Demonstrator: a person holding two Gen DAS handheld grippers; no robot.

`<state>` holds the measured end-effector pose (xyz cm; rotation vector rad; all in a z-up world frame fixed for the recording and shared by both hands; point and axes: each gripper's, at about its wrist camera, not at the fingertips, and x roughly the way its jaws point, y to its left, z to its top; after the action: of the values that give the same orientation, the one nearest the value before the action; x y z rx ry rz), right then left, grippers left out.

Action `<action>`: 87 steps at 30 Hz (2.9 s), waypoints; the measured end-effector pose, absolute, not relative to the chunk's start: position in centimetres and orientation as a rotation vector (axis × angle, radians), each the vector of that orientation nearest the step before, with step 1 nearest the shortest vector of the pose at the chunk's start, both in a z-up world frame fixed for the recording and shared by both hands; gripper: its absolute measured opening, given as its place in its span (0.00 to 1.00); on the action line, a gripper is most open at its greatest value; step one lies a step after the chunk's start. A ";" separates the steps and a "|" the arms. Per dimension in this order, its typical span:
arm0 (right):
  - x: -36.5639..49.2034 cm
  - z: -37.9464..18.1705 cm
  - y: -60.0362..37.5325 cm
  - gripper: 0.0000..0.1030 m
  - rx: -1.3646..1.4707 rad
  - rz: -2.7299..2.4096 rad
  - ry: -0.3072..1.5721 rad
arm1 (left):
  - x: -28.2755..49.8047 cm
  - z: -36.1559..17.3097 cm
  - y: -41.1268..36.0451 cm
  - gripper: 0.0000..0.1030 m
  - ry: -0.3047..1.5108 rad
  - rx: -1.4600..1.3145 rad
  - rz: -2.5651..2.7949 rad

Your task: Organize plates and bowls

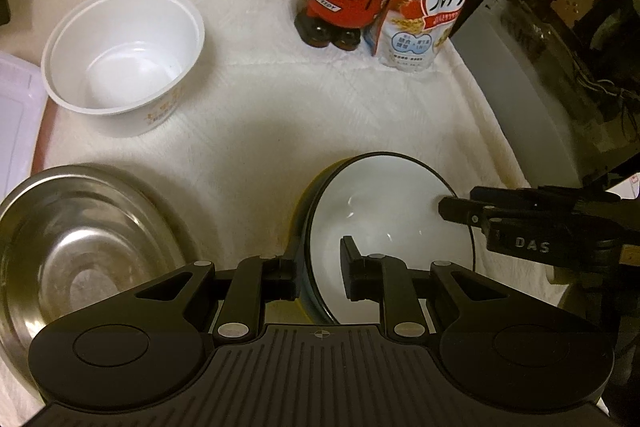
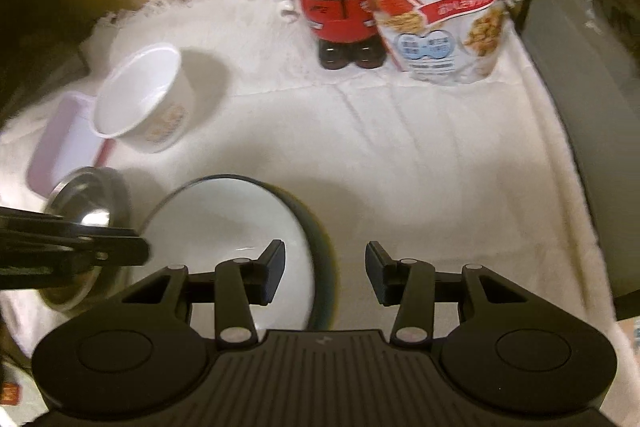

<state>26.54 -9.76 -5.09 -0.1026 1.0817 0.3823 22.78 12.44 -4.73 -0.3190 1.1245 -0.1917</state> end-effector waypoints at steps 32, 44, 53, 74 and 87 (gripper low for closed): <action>24.5 -4.7 -10.0 0.37 -0.080 0.367 1.042 | 22.9 -4.4 13.9 0.21 1.092 -0.244 -0.141; 28.4 1.9 -3.4 0.49 -0.113 0.506 0.951 | 23.3 -0.4 25.4 0.22 0.784 -0.595 0.019; 36.1 -0.7 4.0 0.55 -0.193 0.523 1.043 | 28.5 -4.7 31.2 0.22 0.889 -0.568 0.260; 37.5 -6.4 11.3 0.27 -0.106 0.727 1.137 | 28.9 -4.7 29.5 0.25 0.828 -0.555 0.211; 28.4 3.5 -0.2 0.27 -0.025 0.561 0.925 | 25.3 2.3 20.6 0.26 0.839 -0.466 -0.119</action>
<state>28.39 -0.24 3.49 -0.0252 0.9249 0.5610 25.35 20.60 2.32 -0.4658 0.8388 -0.1195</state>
